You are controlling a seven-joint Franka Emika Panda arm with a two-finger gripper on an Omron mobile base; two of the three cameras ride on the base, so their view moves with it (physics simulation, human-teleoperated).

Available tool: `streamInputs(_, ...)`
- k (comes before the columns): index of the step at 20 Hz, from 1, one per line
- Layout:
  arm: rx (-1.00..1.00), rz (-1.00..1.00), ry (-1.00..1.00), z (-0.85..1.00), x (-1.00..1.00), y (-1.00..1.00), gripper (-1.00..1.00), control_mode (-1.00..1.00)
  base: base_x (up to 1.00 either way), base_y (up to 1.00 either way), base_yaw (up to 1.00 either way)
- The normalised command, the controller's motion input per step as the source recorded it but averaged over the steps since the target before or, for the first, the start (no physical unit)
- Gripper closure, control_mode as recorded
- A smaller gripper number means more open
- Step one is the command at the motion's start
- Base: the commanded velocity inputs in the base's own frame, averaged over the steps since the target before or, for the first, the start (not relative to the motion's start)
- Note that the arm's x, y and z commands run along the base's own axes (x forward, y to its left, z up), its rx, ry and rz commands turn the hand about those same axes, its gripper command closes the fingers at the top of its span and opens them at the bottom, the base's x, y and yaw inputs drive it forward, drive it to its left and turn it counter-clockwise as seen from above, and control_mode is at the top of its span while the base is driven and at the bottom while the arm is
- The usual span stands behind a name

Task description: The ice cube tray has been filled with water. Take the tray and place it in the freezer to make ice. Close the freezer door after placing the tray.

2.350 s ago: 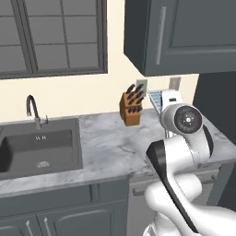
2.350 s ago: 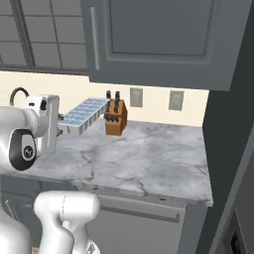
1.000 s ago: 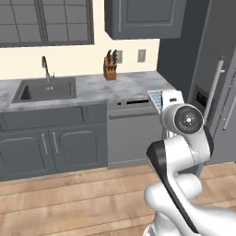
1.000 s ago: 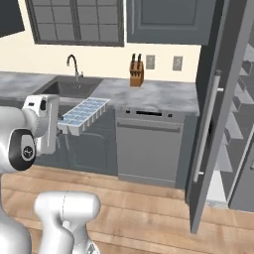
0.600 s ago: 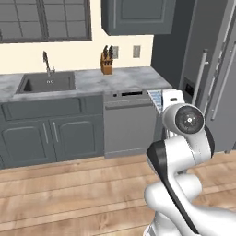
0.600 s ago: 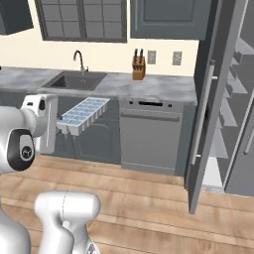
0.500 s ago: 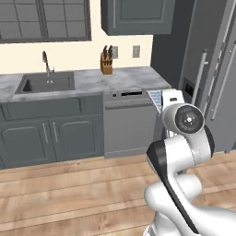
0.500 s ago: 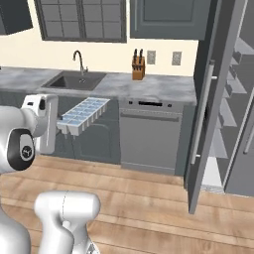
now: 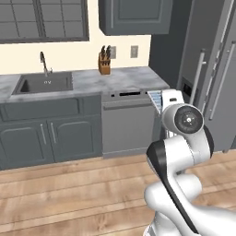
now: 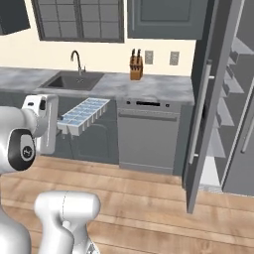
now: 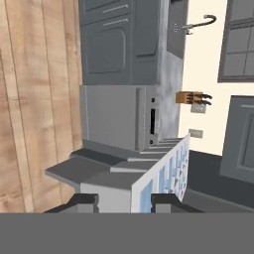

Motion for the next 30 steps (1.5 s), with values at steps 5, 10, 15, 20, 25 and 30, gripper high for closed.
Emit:
streamInputs(5,0.00,0.00,0.00,0.00,0.00,0.00,1.00,1.00,0.00,-0.54,-0.09)
streamInputs(10,0.00,0.00,0.00,0.00,0.00,0.00,1.00,1.00,0.00,-0.30,-0.24)
streamInputs(15,0.00,0.00,0.00,0.00,0.00,0.00,1.00,1.00,0.00,-0.11,-0.33)
streamInputs(20,0.00,0.00,0.00,0.00,0.00,0.00,1.00,1.00,0.00,0.00,-0.43)
streamInputs(25,0.00,0.00,0.00,0.00,0.00,0.00,1.00,1.00,0.00,0.00,-0.51)
streamInputs(30,0.00,0.00,0.00,0.00,0.00,0.00,1.00,1.00,0.00,0.00,-0.53)
